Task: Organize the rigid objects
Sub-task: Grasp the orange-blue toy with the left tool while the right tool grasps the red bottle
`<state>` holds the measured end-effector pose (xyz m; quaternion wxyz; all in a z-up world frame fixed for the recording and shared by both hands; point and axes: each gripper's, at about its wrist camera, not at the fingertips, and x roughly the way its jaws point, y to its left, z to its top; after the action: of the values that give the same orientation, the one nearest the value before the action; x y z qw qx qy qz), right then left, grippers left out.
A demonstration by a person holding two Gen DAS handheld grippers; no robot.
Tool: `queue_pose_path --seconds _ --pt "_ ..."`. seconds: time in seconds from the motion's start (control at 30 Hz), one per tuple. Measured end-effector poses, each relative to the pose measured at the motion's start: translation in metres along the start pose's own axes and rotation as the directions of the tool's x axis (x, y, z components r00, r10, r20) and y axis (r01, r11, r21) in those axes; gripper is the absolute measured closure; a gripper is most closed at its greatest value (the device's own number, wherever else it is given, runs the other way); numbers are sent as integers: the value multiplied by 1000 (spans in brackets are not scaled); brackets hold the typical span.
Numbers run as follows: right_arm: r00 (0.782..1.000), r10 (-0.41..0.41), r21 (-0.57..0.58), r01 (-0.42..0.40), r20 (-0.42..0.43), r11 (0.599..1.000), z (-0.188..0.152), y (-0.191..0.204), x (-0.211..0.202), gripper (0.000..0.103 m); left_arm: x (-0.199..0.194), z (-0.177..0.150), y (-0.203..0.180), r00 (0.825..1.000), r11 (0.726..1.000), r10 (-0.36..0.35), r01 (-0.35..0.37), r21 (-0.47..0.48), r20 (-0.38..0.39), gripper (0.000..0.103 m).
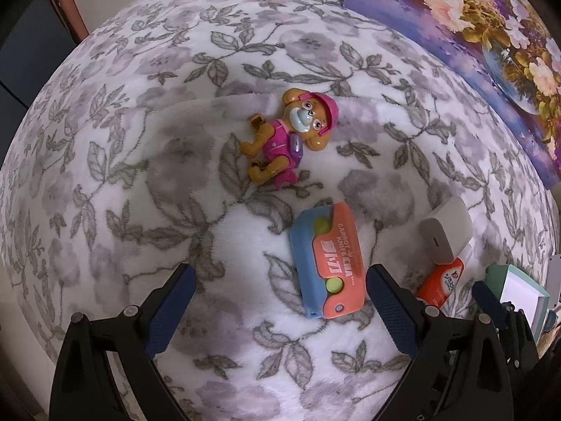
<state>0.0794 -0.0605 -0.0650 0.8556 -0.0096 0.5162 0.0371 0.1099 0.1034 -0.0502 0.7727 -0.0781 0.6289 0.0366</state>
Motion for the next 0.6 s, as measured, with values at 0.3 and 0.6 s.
queue_pose_path --seconds 0.3,0.6 --pt "1000 18 -72 -19 -15 997 1 -2 3 17 5 2 0 1000 1000 -5 5 -5 -11 6" --pt "1000 -2 -88 3 6 996 7 1 9 18 8 3 -5 1000 1000 -16 16 5 -13 6"
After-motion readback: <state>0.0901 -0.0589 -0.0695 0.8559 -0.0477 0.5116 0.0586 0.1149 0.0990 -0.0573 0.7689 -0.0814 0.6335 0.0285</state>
